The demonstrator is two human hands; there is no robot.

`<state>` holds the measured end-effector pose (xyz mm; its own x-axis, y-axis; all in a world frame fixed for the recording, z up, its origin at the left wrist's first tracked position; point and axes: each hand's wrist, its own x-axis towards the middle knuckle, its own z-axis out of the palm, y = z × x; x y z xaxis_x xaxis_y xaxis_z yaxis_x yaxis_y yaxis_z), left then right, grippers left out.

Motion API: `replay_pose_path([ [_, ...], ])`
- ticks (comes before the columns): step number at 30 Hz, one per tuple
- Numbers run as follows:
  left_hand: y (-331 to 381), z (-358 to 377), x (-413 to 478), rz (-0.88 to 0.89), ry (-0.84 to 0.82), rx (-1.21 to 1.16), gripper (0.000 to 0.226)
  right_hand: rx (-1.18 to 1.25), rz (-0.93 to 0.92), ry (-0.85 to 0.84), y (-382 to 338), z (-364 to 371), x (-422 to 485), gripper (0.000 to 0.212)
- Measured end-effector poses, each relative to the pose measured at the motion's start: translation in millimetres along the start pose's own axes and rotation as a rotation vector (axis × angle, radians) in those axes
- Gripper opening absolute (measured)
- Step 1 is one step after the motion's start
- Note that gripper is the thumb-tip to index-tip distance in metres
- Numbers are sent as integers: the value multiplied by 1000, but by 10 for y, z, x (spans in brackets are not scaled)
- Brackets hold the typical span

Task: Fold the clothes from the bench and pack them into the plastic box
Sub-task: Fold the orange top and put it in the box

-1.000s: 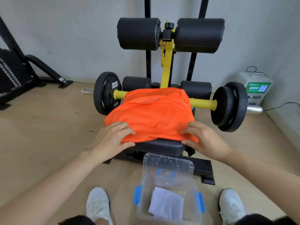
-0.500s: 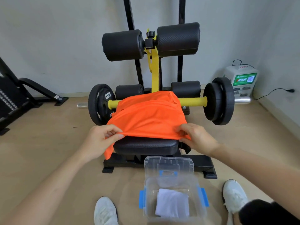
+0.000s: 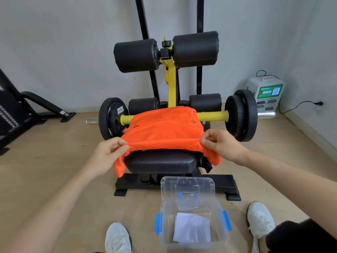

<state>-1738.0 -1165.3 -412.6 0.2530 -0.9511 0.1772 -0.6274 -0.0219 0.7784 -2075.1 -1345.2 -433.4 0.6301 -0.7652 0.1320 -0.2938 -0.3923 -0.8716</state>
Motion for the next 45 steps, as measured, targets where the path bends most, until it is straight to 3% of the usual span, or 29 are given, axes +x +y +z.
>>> replay_pose_path([
  [2, 1, -53, -9, -31, -80, -32, 11, 7, -1, -29, -62, -32, -12, 11],
  [5, 1, -121, -29, -57, -145, -90, 34, -44, 22, -134, -107, -147, -19, 11],
  [8, 32, -142, -7, -40, -164, -88, 32, -90, 52, -220, -135, -245, -20, 12],
  [12, 23, -118, 134, 1, -74, -29, 33, -139, -6, -95, -150, -308, 129, 10],
  [15, 15, -45, 358, 14, 95, 4, 8, -227, -69, 17, -131, -328, 358, 11],
  [19, -30, -1, 705, 8, 255, 97, 6, -342, -124, 114, -128, -344, 693, 8],
  [27, -127, 30, 1460, -22, 334, 213, 5, -476, -122, 198, -1, -394, 1338, 8],
  [30, -140, 31, 1665, -74, 338, 329, 16, -478, -97, 211, 69, -375, 1529, 11],
  [33, -118, 102, 1709, -93, 330, 418, 11, -457, -57, 214, 144, -362, 1561, 19],
  [36, 9, 276, 1560, 51, 293, 444, 15, -426, -49, 200, 198, -399, 1395, 19],
  [41, 296, 818, 1051, 314, 65, 437, 23, -319, -10, 159, 289, -499, 894, 11],
  [45, 377, 1182, 861, 354, -84, 522, 38, -349, 144, 55, 326, -531, 511, 32],
])
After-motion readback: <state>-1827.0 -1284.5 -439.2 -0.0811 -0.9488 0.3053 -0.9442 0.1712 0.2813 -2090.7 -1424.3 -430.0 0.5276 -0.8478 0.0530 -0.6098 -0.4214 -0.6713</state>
